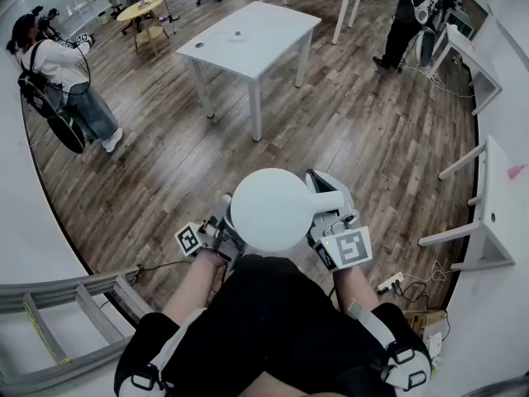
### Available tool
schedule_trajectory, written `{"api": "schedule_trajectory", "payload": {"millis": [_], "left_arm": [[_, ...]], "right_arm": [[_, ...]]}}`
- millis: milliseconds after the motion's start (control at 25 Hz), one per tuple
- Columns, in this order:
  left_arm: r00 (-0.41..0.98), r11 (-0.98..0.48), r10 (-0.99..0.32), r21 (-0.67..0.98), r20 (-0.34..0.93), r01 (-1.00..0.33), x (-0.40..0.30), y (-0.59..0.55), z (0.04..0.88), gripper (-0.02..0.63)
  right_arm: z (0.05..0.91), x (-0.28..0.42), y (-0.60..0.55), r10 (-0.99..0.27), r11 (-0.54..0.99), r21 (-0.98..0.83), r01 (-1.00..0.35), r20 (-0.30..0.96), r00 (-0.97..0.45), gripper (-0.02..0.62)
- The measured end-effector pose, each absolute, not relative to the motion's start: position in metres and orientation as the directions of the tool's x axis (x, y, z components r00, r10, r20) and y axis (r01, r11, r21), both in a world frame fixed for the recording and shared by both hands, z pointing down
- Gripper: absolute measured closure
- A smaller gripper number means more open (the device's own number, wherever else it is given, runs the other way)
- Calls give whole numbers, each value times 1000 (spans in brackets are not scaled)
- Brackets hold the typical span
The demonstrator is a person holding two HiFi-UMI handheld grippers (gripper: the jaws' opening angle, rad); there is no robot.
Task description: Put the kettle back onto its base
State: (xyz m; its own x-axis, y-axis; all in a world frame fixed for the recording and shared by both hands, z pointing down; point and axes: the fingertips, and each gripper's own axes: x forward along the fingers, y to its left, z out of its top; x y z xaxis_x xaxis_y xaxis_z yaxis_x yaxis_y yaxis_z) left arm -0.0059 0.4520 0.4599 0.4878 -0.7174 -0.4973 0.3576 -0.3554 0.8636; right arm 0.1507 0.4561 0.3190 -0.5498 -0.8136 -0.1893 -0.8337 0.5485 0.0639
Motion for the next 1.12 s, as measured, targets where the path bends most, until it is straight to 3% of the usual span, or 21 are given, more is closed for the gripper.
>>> {"api": "schedule_trajectory", "payload": {"millis": [760,960,1120], "left_arm": [[490,-300,-732,870,-474,392,-26,469,491,283],[483,-301,-730,863,-483,406,-34,466,490,283],[480,-346,-707,846,-520,407,-48,459,472,283]], "right_arm": [[343,129,467,-852,514,63,-856,-85,-517,591],[337,118,465,-846,520,76,-851,-92,-525,591],[311,98,468,-817,540,104,-835,-175,-550,591]]}}
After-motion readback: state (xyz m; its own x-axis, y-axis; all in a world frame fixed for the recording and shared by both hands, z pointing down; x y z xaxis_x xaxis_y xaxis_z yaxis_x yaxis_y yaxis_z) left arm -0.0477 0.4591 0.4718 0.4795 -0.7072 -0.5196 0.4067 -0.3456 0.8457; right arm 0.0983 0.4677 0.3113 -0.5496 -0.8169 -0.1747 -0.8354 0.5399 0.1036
